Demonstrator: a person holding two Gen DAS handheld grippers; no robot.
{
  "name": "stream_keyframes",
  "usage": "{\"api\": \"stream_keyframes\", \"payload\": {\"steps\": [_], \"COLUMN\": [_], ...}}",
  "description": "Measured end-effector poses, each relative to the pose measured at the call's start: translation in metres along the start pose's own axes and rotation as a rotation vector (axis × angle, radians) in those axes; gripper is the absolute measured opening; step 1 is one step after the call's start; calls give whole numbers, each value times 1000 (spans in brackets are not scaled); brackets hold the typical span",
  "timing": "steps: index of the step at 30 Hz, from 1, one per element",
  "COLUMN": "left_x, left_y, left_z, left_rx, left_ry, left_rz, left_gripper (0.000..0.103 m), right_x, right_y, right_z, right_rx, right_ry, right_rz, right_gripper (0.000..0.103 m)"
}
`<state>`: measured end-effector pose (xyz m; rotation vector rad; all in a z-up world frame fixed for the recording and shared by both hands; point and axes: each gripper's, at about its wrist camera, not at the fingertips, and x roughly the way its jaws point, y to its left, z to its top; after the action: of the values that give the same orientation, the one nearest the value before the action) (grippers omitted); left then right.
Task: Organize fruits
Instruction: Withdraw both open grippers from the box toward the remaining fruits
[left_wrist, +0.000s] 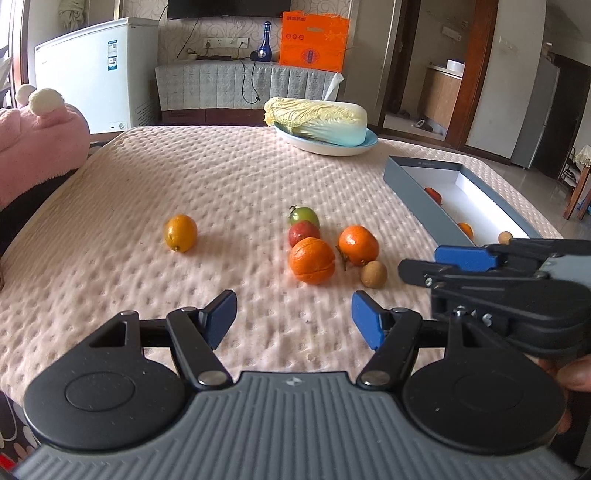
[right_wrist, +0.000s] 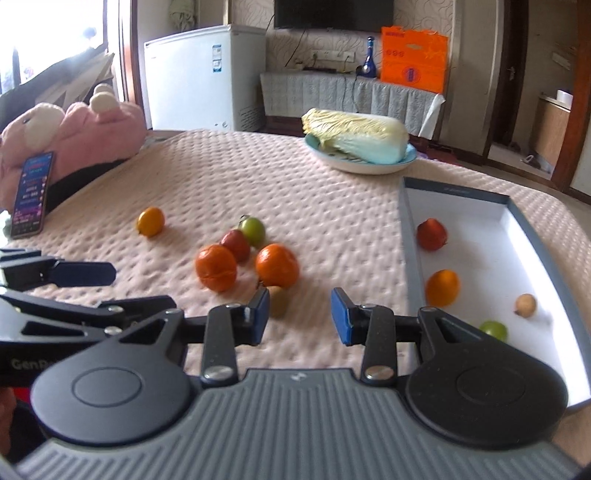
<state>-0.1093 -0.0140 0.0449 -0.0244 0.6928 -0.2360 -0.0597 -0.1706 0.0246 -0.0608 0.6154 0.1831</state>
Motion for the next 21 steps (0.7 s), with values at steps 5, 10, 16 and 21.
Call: {"api": "stream_keyframes", "payload": {"steps": [5,10,16,21], "left_x": [2,7,14,15], "left_y": [3,7,13,16], "left_z": [-1,-1,-2,-3], "left_rx": [4,2,-5,-6], "left_ry": [13,24,50,53], "left_rz": [-3,3,14,16], "left_gripper": [74,73,73,73], "right_x": [13,26,39,46], "right_y": [6,8,14,17], "right_z": [-2,0,0,-1], "right_rx": [-14,6,8,6], "right_ry": [25,44,73,93], "right_rz": [3,13,10,-22], "right_gripper": [39,39,39,38]}}
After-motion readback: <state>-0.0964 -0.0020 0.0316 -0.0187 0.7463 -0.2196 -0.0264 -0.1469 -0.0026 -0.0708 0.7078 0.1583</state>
